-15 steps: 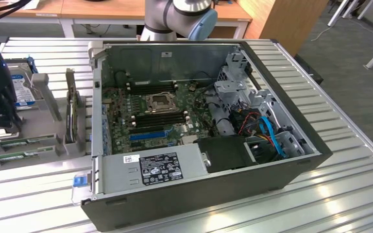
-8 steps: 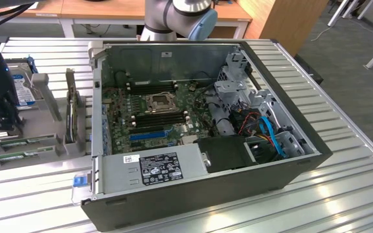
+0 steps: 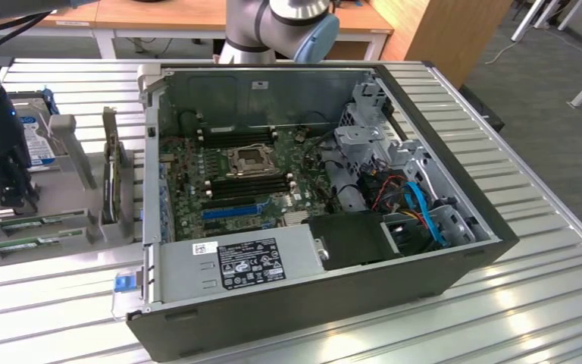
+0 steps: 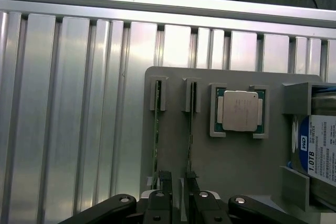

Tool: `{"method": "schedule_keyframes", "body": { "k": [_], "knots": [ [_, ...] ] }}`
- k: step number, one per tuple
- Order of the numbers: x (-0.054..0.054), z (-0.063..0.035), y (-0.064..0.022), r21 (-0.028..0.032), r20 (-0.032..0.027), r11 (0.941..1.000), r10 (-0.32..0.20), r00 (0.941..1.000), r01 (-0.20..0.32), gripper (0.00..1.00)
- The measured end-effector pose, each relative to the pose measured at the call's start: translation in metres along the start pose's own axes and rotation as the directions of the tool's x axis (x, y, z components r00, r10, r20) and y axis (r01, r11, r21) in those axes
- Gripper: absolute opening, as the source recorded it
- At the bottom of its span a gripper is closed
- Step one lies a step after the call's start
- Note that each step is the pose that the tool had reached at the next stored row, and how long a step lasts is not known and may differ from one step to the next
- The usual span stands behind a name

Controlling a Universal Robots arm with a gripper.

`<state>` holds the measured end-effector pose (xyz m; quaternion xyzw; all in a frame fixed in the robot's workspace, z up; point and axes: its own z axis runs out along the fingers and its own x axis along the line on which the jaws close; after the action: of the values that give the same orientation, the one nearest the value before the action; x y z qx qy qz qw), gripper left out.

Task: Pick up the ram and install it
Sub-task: 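Pick up the ram and move it above insertion slot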

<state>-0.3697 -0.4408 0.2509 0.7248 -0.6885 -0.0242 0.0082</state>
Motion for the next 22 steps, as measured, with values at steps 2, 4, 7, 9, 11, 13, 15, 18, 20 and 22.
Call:
{"method": "schedule_keyframes", "body": {
  "k": [2,4,7,9,11,13,15,18,20,22],
  "knots": [
    [0.000,0.0001,0.0000,0.0001,0.0000,1.0000,0.000,1.0000,0.000,0.24],
    [0.000,0.0001,0.0000,0.0001,0.0001,1.0000,0.000,1.0000,0.000,0.24],
    [0.000,0.0001,0.0000,0.0002,0.0001,1.0000,0.000,1.0000,0.000,0.25],
    [0.000,0.0001,0.0000,0.0002,0.0000,1.0000,0.000,1.0000,0.000,0.31],
    [0.000,0.0003,0.0000,0.0002,0.0001,1.0000,0.000,1.0000,0.000,0.31],
    [0.000,0.0018,-0.0002,0.0006,0.0003,1.0000,0.000,1.0000,0.000,0.31],
    [0.000,0.0035,-0.0002,0.0002,0.0001,1.0000,0.000,1.0000,0.000,0.31],
    [0.000,0.0066,-0.0003,0.0002,0.0001,1.0000,0.000,1.0000,0.000,0.31],
    [0.000,0.0088,-0.0004,0.0001,0.0001,1.0000,0.000,1.0000,0.000,0.31],
    [0.000,0.0109,-0.0005,0.0002,0.0001,1.0000,0.000,1.0000,0.000,0.31]
  ]
}}
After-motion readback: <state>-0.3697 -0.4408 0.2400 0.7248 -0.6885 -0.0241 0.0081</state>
